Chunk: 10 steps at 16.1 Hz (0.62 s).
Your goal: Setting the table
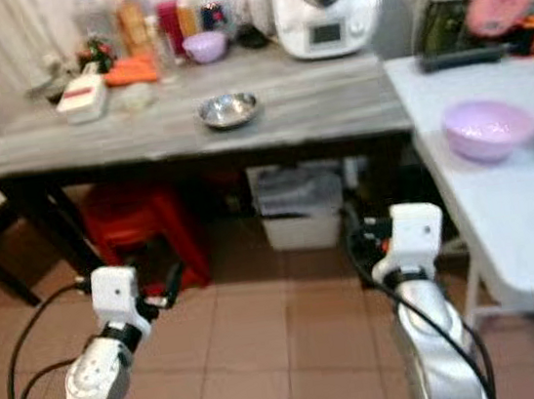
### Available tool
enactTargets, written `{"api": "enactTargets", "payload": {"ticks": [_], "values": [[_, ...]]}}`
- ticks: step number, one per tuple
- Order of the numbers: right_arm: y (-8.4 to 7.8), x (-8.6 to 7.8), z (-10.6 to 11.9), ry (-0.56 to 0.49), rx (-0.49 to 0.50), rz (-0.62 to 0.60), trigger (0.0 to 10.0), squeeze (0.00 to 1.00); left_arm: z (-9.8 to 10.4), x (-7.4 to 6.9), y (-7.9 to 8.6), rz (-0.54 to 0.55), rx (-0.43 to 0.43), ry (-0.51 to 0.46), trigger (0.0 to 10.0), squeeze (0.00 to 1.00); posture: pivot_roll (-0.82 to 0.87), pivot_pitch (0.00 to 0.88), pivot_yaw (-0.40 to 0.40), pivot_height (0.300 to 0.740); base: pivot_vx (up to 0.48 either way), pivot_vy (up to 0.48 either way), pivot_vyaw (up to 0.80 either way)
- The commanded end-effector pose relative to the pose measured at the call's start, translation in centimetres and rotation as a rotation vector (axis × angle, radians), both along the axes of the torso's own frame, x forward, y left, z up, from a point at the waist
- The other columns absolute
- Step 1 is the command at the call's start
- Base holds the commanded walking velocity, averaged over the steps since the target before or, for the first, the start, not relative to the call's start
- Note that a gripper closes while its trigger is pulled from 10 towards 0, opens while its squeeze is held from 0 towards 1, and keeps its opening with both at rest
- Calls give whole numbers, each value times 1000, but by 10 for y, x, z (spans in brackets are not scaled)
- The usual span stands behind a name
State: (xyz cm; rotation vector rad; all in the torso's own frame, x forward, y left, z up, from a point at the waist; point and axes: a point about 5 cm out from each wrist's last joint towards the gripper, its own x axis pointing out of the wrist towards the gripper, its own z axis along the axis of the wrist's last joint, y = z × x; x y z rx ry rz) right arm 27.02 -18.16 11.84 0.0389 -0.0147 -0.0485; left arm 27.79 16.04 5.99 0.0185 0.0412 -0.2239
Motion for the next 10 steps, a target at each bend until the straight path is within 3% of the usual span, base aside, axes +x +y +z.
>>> {"api": "enactTargets", "payload": {"ticks": [1, 4, 10], "values": [[4, 3, 6, -15, -2, 19, 10000, 0, 5, 1, 4, 11, 4, -23, 10000, 0, -59, 0, 90, 740, 0, 0, 0], [3, 4, 6, -12, -3, 19, 10000, 0, 5, 1, 1, -1, 1, -23, 10000, 0, -59, 0, 90, 740, 0, 0, 0], [4, 2, 4, -5, 4, 15, 10000, 0, 4, -1, 0, -9, -1, -17, 10000, 0, -62, 0, 94, 740, 0, -347, 0]]}}
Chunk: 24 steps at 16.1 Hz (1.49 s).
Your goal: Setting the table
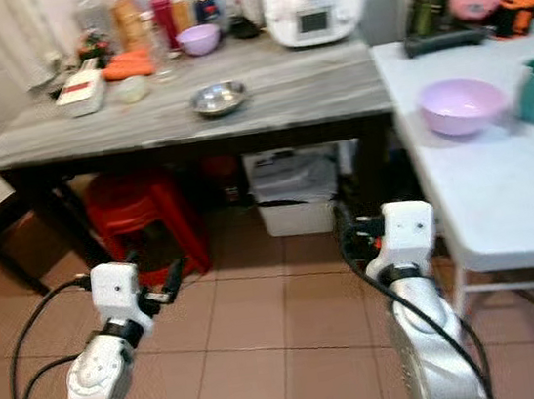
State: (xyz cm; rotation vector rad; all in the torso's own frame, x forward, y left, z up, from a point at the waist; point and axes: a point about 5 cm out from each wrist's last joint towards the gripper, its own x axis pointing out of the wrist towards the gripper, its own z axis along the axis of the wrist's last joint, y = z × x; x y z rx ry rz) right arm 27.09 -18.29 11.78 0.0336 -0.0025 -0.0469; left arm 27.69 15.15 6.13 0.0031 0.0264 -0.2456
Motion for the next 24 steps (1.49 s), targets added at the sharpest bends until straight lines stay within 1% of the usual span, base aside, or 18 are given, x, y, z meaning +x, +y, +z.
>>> {"api": "enactTargets", "payload": {"ticks": [1, 3, 5, 7, 11, 18, 20, 24], "values": [[6, 2, 6, -22, 13, 11, 10000, 0, 3, 1, 9, 12, 16, -5, 10000, 0, -62, 0, 95, 740, 0, -480, 0], [4, 1, 8, -33, 11, -11, 10000, 0, 4, 1, 9, 13, 14, -8, 10000, 0, -63, 0, 95, 740, 0, -480, 0], [0, 1, 10, -45, 7, -36, 10000, 0, 12, 3, 7, 13, -3, -32, 10000, 0, -63, 0, 95, 740, 0, -480, 0], [-3, 0, 9, -45, -1, -56, 10000, 0, 16, 6, 4, 11, -14, -44, 10000, 0, -62, 0, 95, 740, 0, -480, 0], [-8, 0, 12, -51, -21, -102, 10000, 0, 14, 5, 5, 7, -15, -36, 10000, 0, -64, 0, 96, 740, 0, -480, 0], [-10, 1, 12, -56, -33, -115, 10000, 0, 14, 5, 4, 9, -18, -29, 10000, 0, -65, 0, 95, 740, 0, -480, 0], [-10, 1, 12, -57, -37, -117, 10000, 0, 15, 4, 3, 1, -56, -32, 10000, 0, -66, 0, 94, 740, 0, 0, 0], [-10, 2, 13, -62, -49, -114, 10000, 0, 17, 2, -1, -65, -115, -33, 10000, 0, -67, 0, 93, 740, 0, 0, 0]]}}
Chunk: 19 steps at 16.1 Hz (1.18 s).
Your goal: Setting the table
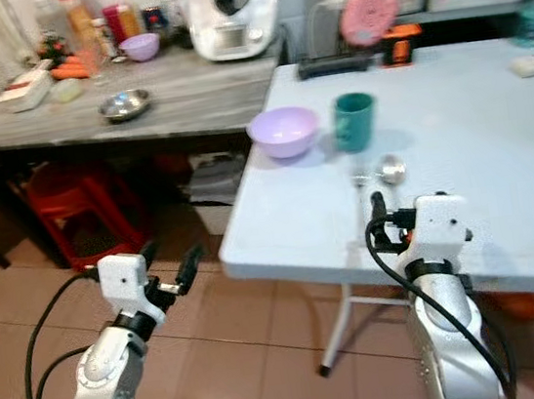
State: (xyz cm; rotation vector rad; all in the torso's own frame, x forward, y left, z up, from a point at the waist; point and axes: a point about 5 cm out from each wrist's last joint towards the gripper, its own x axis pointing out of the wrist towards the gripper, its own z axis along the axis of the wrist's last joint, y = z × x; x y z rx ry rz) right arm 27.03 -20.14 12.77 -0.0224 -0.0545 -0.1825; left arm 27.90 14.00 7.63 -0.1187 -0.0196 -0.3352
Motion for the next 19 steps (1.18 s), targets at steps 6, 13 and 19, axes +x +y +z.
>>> {"api": "enactTargets", "payload": {"ticks": [6, 13, 19], "values": [[13, 3, 8, -40, -40, 56, 10000, 0, 4, -2, 5, -33, -21, -15, 10000, 0, -67, 0, 91, 740, 202, 0, 0], [17, 4, 15, -78, -87, 84, 10000, 0, 4, -4, 2, -48, -37, -13, 10000, 0, -68, 0, 85, 740, 368, 0, 0], [19, 5, 17, -85, -83, 89, 10000, 0, 4, -3, 0, -55, -40, -15, 10000, 0, -70, 0, 85, 740, 390, 0, 0]]}}
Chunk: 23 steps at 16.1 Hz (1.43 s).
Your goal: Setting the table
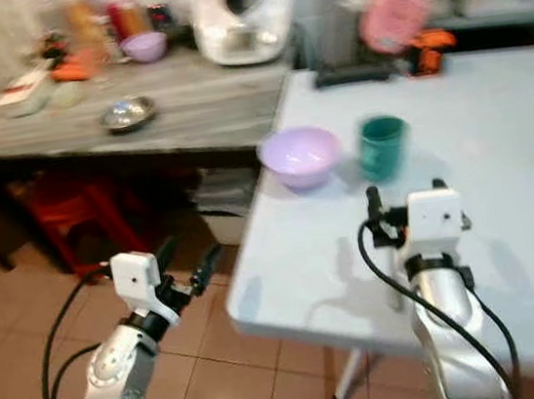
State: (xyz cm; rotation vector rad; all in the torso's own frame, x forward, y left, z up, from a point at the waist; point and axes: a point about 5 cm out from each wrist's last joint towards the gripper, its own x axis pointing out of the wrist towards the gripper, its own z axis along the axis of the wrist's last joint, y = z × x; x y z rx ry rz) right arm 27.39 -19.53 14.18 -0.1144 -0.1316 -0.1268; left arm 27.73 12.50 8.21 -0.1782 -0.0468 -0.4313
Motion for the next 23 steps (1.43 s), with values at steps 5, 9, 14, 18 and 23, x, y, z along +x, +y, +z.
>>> {"api": "enactTargets", "payload": {"ticks": [5, 9, 14, 18, 23], "values": [[14, 2, 5, -28, -1, 45, 10000, 0, -2, -2, 12, 33, 18, 15, 10000, 0, -75, 0, 86, 740, 382, 0, 0], [16, 1, 7, -33, -26, 66, 10000, 0, -4, -2, 12, 28, 18, 21, 10000, 0, -78, 0, 84, 740, 266, 0, 0], [21, 2, 7, -36, -38, 98, 10000, 0, -4, -2, 12, 33, 12, 19, 10000, 0, -74, 0, 78, 740, 268, 0, 0], [37, 4, 11, -45, -87, 208, 10000, 0, -7, -5, 19, 70, 35, 19, 10000, 0, -70, 0, 75, 740, 0, 0, 0], [48, 3, 11, -52, -124, 291, 10000, 0, -8, -14, 24, 19, 42, 5, 10000, 0, -64, 0, 72, 740, 0, 0, 0]]}}
